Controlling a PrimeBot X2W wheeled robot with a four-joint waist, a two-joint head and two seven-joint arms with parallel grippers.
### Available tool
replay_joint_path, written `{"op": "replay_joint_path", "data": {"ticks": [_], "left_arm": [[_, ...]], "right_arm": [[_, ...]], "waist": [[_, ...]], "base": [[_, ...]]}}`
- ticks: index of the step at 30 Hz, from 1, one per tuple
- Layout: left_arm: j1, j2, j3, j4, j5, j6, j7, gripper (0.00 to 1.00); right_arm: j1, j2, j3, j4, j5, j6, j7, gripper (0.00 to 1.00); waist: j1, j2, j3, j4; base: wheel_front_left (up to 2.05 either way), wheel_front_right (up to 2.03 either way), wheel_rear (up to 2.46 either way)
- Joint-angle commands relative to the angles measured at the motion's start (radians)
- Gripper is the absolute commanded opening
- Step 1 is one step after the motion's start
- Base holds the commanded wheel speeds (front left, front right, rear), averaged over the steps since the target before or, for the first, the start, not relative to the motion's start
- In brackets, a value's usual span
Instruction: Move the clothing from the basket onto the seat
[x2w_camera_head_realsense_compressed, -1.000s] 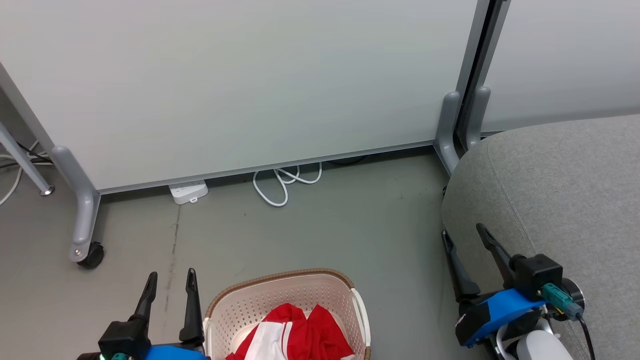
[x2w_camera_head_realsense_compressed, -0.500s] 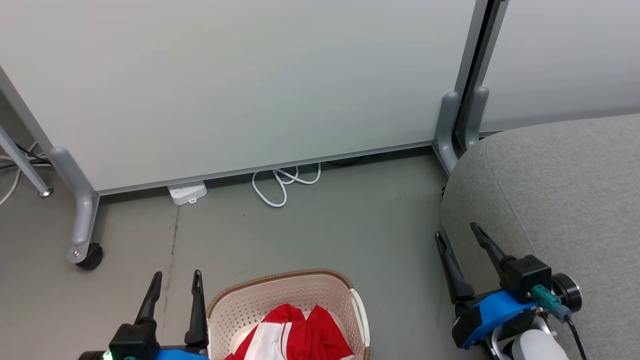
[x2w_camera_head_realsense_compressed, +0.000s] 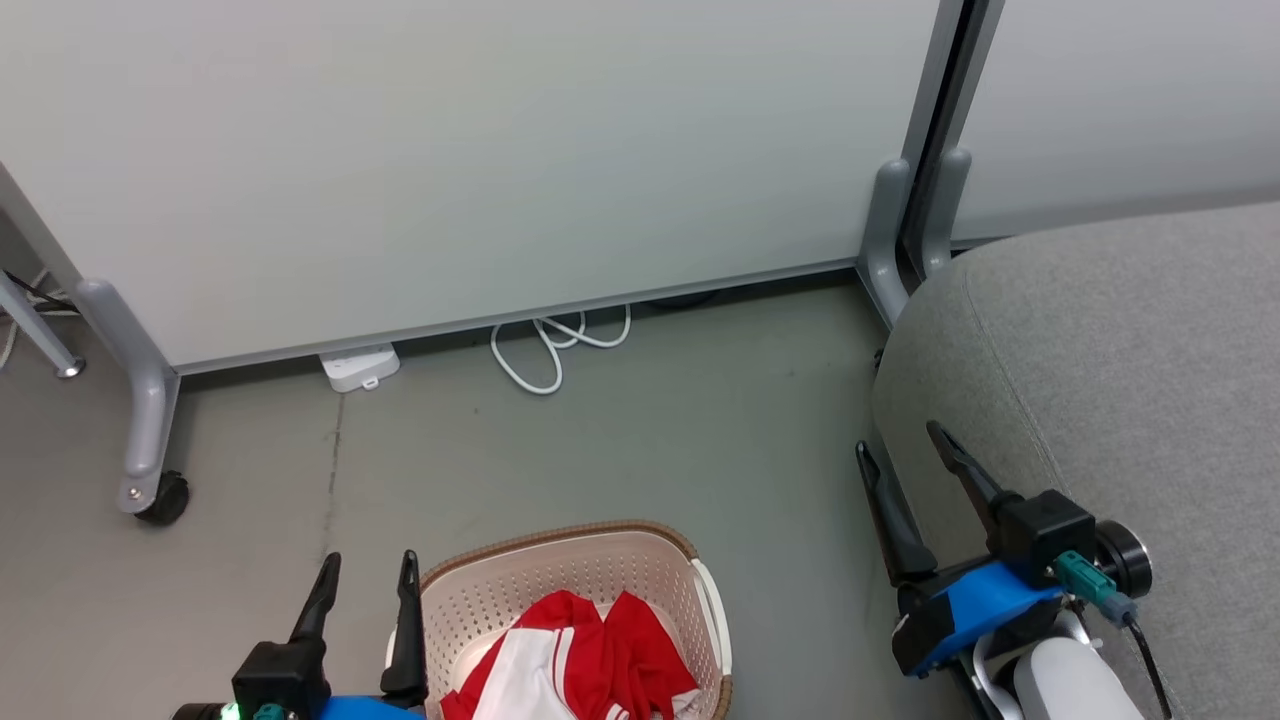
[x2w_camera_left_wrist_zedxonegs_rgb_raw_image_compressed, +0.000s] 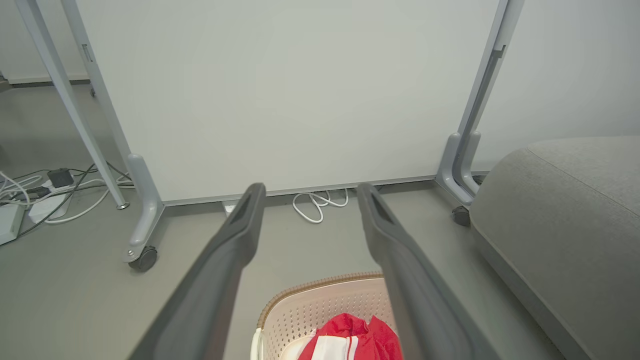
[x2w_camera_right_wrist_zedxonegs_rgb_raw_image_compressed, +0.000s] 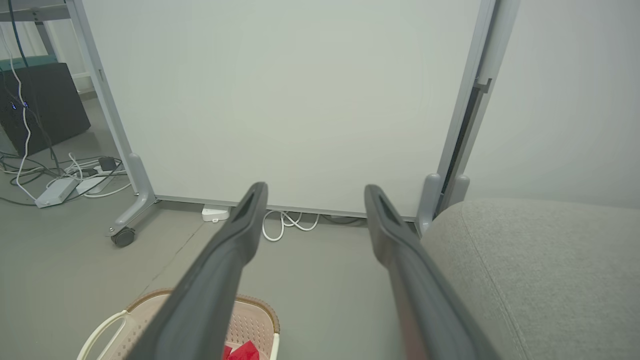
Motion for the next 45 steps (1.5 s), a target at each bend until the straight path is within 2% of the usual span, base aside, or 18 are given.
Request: {"op": "replay_joint_path", "data": {"ticks": [1,6,7,8,9,10,12,19,24,31,37,45], "left_arm": [[-0.037,0.01,-0.006,0.017,-0.008,-0.014,0.015,1.0],[-0.121,0.023,-0.03,0.099,-0.018,-0.053,0.062,1.0],[-0.175,0.03,-0.038,0.149,-0.029,-0.071,0.08,1.0],[-0.175,0.03,-0.038,0.149,-0.029,-0.071,0.08,1.0],[-0.24,0.04,-0.05,0.209,-0.038,-0.086,0.099,1.0],[-0.24,0.04,-0.05,0.209,-0.038,-0.086,0.099,1.0],[-0.306,0.055,-0.075,0.271,-0.036,-0.1,0.118,1.0],[-0.515,0.112,-0.198,0.45,-0.011,-0.118,0.18,1.0],[-0.656,0.166,-0.34,0.546,-0.045,-0.117,0.201,1.0],[-0.792,0.215,-0.457,0.621,-0.098,-0.117,0.22,1.0],[-0.891,0.26,-0.521,0.659,-0.144,-0.118,0.248,1.0],[-0.937,0.263,-0.56,0.736,-0.21,-0.118,0.297,1.0]], "right_arm": [[-0.026,-0.005,0.005,-0.012,0.001,0.0,-0.004,1.0],[-0.07,-0.005,0.013,-0.041,0.0,0.0,-0.008,1.0],[-0.094,-0.005,0.018,-0.058,0.007,0.0,-0.009,1.0],[-0.094,-0.005,0.018,-0.058,0.007,0.0,-0.009,1.0],[-0.125,-0.005,0.022,-0.078,0.013,0.0,-0.013,1.0],[-0.125,-0.005,0.022,-0.078,0.013,0.0,-0.013,1.0],[-0.155,-0.005,0.029,-0.095,0.015,0.0,-0.015,1.0],[-0.258,-0.004,0.07,-0.148,0.027,0.0,-0.032,1.0],[-0.305,-0.003,0.104,-0.178,0.047,0.0,-0.044,1.0],[-0.325,-0.003,0.124,-0.217,0.065,0.0,-0.049,1.0],[-0.338,-0.004,0.13,-0.27,0.094,0.0,-0.049,1.0],[-0.314,-0.004,0.122,-0.302,0.118,0.0,-0.049,1.0]], "waist": [[0.0,0.0,0.043,-0.022],[0.0,0.0,0.14,-0.052],[0.0,0.0,0.204,-0.069],[0.0,0.0,0.204,-0.069],[0.0,0.0,0.274,-0.087],[0.0,0.0,0.274,-0.087],[0.0,0.0,0.343,-0.106],[0.0,0.0,0.562,-0.173],[0.0,0.0,0.693,-0.215],[0.0,0.0,0.806,-0.236],[0.0,0.0,0.898,-0.251],[0.0,0.0,0.935,-0.261]], "base": [[0.0,0.0,0.0],[0.0,0.0,0.0],[0.0,0.0,0.0],[0.0,0.0,0.0],[0.0,0.0,0.0],[0.0,0.0,0.0],[0.0,0.0,0.0],[0.0,0.0,0.0],[0.0,0.0,0.0],[0.0,0.0,0.0],[0.0,0.0,0.0],[0.0,0.0,0.0]]}}
